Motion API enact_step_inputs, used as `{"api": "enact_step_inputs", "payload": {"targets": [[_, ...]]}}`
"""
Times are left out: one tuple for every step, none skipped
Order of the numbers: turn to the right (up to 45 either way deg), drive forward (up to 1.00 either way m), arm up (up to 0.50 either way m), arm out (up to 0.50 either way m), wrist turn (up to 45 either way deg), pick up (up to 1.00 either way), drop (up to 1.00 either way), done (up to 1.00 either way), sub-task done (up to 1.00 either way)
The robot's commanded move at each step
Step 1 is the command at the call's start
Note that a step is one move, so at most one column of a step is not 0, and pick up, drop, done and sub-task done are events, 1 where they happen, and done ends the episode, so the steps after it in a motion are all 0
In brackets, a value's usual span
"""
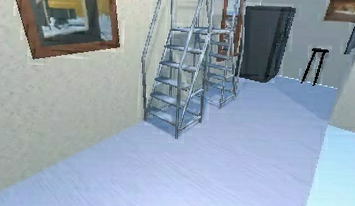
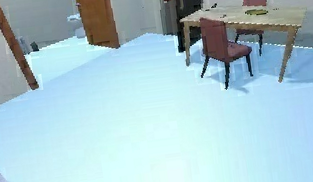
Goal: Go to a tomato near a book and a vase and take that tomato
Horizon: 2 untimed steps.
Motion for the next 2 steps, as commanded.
{"api": "enact_step_inputs", "payload": {"targets": [[0.0, 0.45, 0.00, 0.00, 0.0, 0.00, 0.00, 0.00, 0.00], [-9.0, 0.00, 0.00, 0.00, 0.0, 0.00, 0.00, 0.00, 0.00]]}}
